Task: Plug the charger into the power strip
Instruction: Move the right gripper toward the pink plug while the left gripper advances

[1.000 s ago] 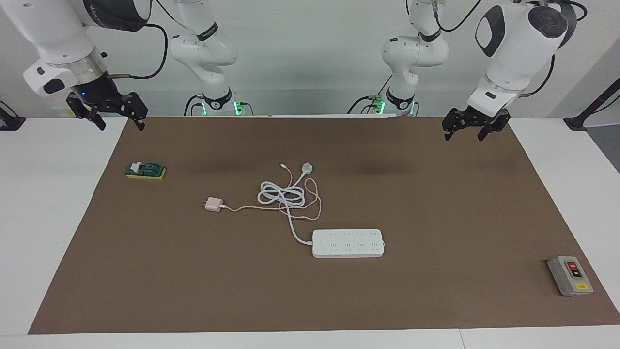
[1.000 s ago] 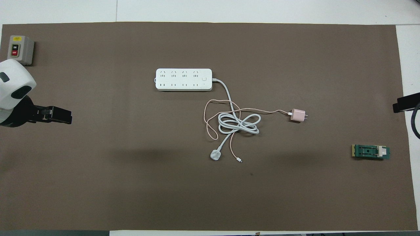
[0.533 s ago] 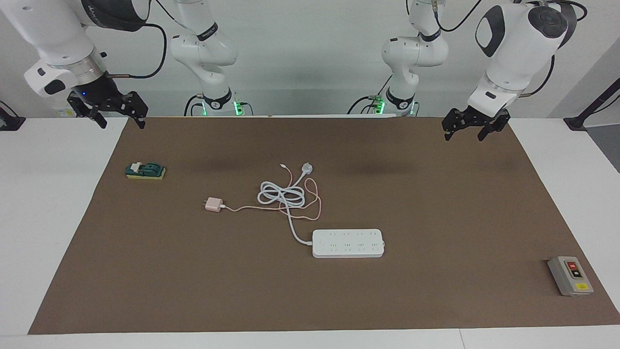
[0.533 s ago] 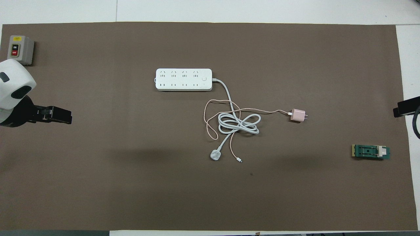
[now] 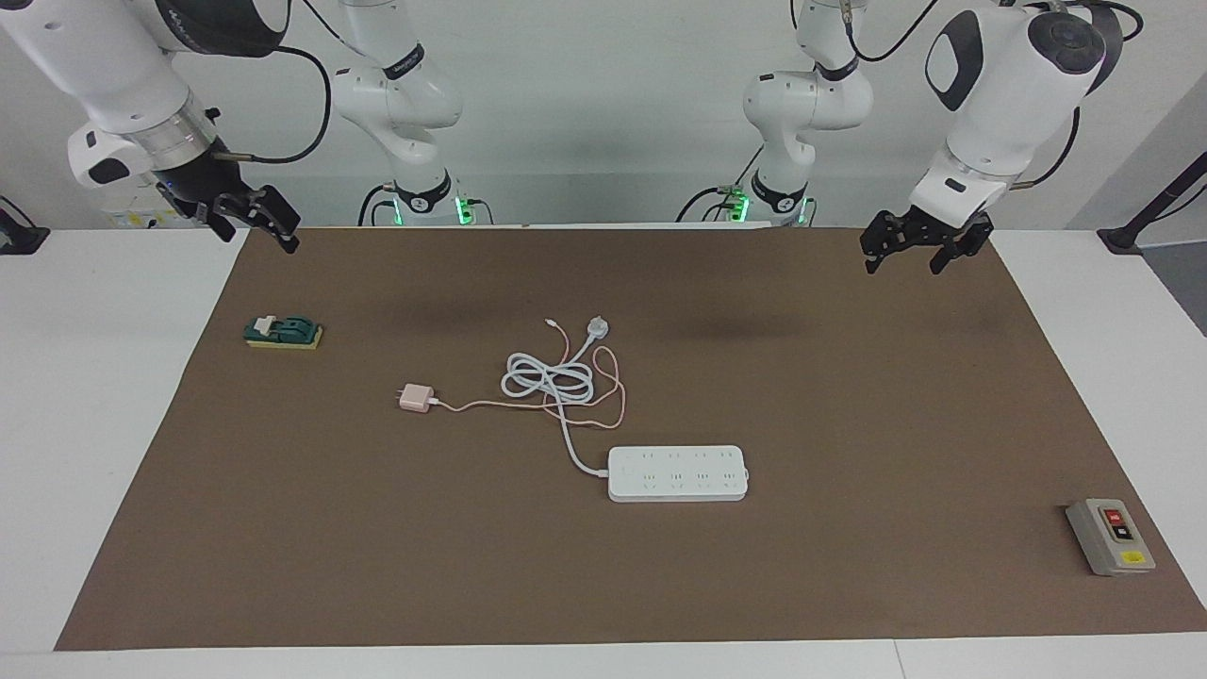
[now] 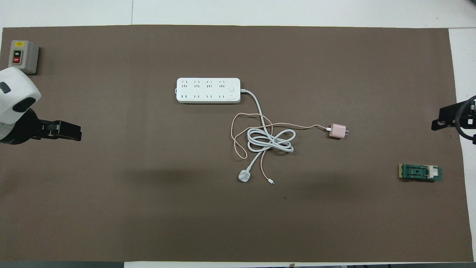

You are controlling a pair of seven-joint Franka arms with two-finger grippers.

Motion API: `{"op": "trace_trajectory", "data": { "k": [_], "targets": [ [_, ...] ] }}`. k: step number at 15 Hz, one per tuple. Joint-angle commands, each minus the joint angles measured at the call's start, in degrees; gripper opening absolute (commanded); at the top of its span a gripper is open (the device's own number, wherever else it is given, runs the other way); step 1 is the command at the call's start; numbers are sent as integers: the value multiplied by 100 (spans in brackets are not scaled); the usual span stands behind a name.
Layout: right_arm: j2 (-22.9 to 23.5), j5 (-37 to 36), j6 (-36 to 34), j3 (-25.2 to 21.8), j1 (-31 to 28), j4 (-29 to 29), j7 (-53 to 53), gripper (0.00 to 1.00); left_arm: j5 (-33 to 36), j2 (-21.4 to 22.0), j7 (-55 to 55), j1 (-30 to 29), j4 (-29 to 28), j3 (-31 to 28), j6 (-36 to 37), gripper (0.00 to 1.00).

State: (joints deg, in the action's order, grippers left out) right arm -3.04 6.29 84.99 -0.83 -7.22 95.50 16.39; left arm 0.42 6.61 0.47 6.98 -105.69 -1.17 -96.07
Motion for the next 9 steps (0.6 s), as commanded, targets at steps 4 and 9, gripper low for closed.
{"op": "trace_trajectory", "data": {
  "k": [4, 9],
  "targets": [
    [566, 1478, 316, 30, -534, 408, 2083, 100, -15, 51, 190, 22, 207, -14, -43, 100],
    [778, 2446, 1229, 30, -544, 1189, 3316, 100, -1205, 68, 1206, -109, 269, -75, -463, 100]
  ]
}}
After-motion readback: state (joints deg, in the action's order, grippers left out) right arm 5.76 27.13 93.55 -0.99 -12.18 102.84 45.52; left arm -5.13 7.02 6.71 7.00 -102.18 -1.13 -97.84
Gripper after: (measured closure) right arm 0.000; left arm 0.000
